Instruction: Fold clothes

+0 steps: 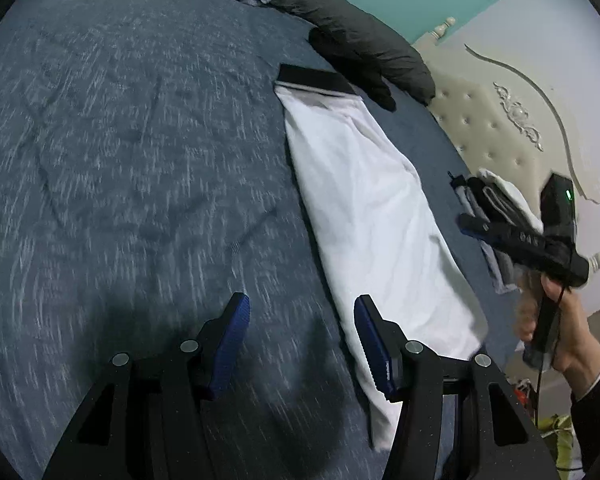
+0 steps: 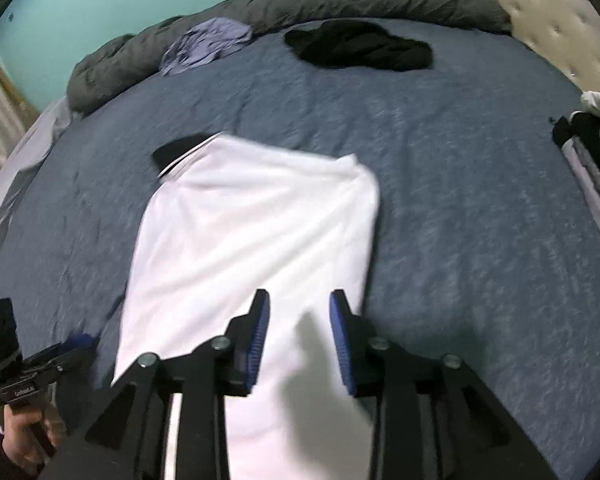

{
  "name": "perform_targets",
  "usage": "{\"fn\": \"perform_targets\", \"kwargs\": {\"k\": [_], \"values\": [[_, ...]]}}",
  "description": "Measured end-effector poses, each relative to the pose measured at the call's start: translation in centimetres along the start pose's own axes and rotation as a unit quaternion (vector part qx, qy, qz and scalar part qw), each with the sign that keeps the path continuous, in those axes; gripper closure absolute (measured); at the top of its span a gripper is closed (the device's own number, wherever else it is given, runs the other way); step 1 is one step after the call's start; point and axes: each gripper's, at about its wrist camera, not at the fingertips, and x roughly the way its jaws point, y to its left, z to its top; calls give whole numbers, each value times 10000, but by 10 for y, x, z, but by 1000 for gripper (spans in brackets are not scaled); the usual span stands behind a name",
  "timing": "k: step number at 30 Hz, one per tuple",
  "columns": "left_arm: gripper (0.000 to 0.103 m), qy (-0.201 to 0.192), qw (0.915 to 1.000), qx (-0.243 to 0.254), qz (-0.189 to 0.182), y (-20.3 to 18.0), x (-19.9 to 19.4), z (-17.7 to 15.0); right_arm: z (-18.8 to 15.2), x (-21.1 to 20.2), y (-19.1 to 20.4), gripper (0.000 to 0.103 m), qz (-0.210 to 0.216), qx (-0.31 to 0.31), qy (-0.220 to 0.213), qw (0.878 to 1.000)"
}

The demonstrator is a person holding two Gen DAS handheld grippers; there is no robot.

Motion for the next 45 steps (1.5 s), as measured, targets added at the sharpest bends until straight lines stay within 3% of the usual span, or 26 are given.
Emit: {"fn": "perform_targets", "kwargs": {"k": [8, 11, 17, 23, 27, 28, 29, 31, 34, 42, 44, 45], "values": [[45, 126, 9997, 218, 4, -14, -7, -21, 39, 12, 71, 66, 63, -718, 175, 9972], [45, 180, 9996, 234, 15, -14, -7, -22, 65, 29, 107, 55, -5, -1228, 300, 9920], [45, 240, 9995, 184, 73, -8, -4, -22, 107, 69, 160, 54, -118, -1888, 510, 9806], [45, 287, 9994, 158, 107, -8, 1, -19, 112, 116, 194, 54, -301, -2239, 916, 9698], [45, 346, 9992, 218, 43, -13, 1, -22, 112, 146, 195, 55, -547, -2239, 1163, 9661], [45, 361, 9990, 243, 39, -14, 2, -23, 111, 152, 193, 58, -598, -2198, 1233, 9659], [45, 374, 9990, 255, 35, -14, 2, -23, 110, 159, 190, 68, -662, -2182, 1309, 9648], [44, 387, 9989, 251, 13, -14, 2, -23, 106, 167, 185, 81, -722, -2143, 1408, 9639], [44, 423, 9987, 270, -33, -16, 3, -25, 102, 166, 179, 98, -674, -2137, 1344, 9653], [46, 572, 9976, 309, -255, -19, 9, -30, 117, 141, 169, 102, -576, -2057, 852, 9732], [56, 612, 9970, 353, -329, -21, 10, -30, 119, 137, 166, 102, -575, -2020, 818, 9743], [68, 666, 9963, 376, -389, -22, 12, -32, 119, 137, 166, 102, -582, -2022, 817, 9742]]}}
